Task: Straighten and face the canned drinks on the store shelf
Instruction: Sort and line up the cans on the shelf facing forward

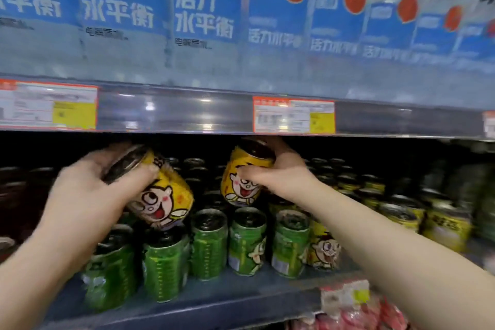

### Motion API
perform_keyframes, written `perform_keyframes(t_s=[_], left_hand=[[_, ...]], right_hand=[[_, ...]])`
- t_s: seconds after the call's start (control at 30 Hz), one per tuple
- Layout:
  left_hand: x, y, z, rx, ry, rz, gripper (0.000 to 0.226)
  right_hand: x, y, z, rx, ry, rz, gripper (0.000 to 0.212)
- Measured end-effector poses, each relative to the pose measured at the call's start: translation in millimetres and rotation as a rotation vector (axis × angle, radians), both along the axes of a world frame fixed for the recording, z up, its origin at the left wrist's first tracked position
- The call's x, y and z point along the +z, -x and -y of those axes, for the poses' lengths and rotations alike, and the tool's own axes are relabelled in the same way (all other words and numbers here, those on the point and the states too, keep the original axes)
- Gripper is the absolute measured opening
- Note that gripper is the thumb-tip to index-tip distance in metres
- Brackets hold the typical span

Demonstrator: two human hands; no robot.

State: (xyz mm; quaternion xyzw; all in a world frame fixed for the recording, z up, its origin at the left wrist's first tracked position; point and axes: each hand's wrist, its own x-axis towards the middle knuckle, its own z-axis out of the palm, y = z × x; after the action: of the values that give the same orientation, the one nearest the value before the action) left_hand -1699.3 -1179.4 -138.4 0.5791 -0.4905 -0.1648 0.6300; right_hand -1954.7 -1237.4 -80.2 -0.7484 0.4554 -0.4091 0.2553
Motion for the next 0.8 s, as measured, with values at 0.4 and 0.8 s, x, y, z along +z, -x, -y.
perform_keyframes(t_s=[0.4, 0.8], left_hand=[[29, 201, 22, -0.277, 0.071, 0.095, 0.062], [14, 245, 18, -0.109, 0.076, 0.082, 0.033]], right_hand=[[-8, 209, 37, -0.057, 0.040, -0.308, 0.063], [-51, 220, 59, 0.012, 0.115, -1.149, 0.080]])
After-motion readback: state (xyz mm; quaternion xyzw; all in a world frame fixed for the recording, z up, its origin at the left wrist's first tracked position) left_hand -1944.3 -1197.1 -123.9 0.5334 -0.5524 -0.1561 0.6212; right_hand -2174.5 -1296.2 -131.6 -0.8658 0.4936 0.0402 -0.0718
